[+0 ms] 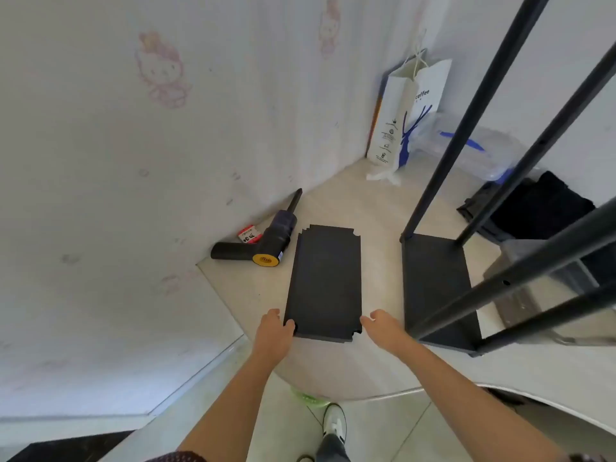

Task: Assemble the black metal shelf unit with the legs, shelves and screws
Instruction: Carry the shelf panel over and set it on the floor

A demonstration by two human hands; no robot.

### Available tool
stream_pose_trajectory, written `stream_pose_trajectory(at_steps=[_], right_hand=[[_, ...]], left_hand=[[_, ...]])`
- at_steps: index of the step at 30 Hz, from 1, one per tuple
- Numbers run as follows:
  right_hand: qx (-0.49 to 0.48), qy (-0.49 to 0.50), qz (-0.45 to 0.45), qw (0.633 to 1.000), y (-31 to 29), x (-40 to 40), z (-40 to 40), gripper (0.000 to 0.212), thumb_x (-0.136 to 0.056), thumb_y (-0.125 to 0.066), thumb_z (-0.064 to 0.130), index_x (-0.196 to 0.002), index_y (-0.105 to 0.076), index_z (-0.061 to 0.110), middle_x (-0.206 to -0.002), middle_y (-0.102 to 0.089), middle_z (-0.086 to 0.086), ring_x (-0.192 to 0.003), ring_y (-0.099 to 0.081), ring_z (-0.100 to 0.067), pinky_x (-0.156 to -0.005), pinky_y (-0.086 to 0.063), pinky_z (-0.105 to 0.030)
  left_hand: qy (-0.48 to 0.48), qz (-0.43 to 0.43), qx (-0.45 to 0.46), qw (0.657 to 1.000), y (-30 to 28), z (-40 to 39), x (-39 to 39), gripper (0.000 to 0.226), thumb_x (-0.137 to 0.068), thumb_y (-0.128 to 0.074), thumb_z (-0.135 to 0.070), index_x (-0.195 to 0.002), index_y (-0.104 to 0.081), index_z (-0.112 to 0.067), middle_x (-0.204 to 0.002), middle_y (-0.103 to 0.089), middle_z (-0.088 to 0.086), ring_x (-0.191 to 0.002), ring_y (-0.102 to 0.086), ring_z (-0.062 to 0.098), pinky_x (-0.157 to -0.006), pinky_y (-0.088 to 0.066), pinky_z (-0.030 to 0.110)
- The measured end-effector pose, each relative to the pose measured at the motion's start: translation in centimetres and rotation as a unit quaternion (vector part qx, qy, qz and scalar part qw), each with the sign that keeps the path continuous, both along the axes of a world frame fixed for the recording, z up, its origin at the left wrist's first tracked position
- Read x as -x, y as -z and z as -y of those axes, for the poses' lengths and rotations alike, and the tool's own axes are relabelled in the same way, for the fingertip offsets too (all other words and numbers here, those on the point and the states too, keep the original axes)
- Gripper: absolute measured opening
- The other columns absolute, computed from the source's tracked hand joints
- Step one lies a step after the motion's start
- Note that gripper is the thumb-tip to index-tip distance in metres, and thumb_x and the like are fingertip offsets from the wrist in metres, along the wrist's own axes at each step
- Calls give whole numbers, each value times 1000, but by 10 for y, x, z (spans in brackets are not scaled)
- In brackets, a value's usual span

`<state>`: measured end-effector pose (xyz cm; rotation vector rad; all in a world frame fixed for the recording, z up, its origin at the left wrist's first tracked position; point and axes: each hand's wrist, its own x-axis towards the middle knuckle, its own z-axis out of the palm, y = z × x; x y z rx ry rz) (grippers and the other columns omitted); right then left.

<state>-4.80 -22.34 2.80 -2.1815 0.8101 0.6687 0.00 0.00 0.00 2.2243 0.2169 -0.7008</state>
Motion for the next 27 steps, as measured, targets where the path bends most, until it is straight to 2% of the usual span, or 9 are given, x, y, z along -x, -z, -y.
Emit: stream_pose_trajectory(at_steps=[3, 7, 10, 13, 16, 21, 24, 27], right_hand=[[-47, 37, -23, 998, 5, -16, 7, 42, -105, -36, 35, -129, -48, 3, -118, -55, -12, -106, -56, -27, -97, -52, -40], [-135, 100, -31, 985, 10, -38, 4, 36, -105, -40, 32, -129, -45, 5, -122, -52, -8, -113, -54, -27, -95, -51, -37], [-184, 168, -40, 968, 17, -47, 0, 34, -103, -46, 30, -127, -46, 6, -128, -55, -10, -113, -56, -27, -97, -52, -40], [-219, 214, -47, 951, 21, -52, 0, 30, -101, -54, 27, -122, -47, 7, -126, -57, -11, -109, -57, -27, -92, -54, -39], [-235, 209, -61, 947, 20, -55, -1, 37, -96, -63, 25, -124, -46, 8, -120, -55, -7, -106, -56, -25, -84, -53, -34], [-228, 193, -65, 952, 21, -53, 0, 43, -92, -68, 26, -126, -46, 11, -130, -55, -7, -115, -55, -26, -94, -53, -38], [-230, 185, -53, 954, 13, -49, 3, 42, -93, -66, 27, -127, -46, 11, -128, -52, -6, -114, -55, -27, -94, -52, -39], [-241, 199, -45, 949, 5, -44, 6, 40, -93, -66, 27, -125, -48, 11, -125, -54, -7, -112, -57, -28, -92, -55, -41]], left_hand=[[-14, -16, -3, 1000, 6, 11, -13, 55, -106, -46, -30, -153, -31, -5, -152, -42, 14, -136, -46, 32, -111, -40, 41], [-11, -46, -21, 999, 14, 20, -27, 58, -106, -44, -38, -152, -31, -5, -152, -41, 14, -136, -45, 33, -113, -39, 45], [24, -54, -64, 996, 14, 25, -29, 58, -106, -41, -41, -153, -31, -9, -151, -40, 13, -137, -40, 35, -115, -35, 46], [51, -50, -85, 994, 13, 31, -29, 60, -104, -44, -43, -153, -29, -12, -151, -38, 11, -137, -36, 34, -114, -32, 45], [-7, -69, -54, 996, 11, 35, -35, 63, -101, -51, -46, -150, -34, -11, -148, -39, 11, -134, -37, 34, -112, -35, 45], [-61, -86, -20, 994, 8, 36, -38, 63, -97, -59, -47, -142, -37, -9, -141, -40, 10, -126, -44, 31, -108, -43, 46], [-111, -76, 23, 991, -3, 40, -35, 54, -99, -59, -41, -135, -38, -7, -135, -37, 11, -109, -47, 25, -97, -48, 39], [-145, -64, 35, 987, -10, 39, -32, 47, -100, -57, -41, -127, -39, -7, -130, -37, 11, -104, -49, 26, -88, -48, 38]])
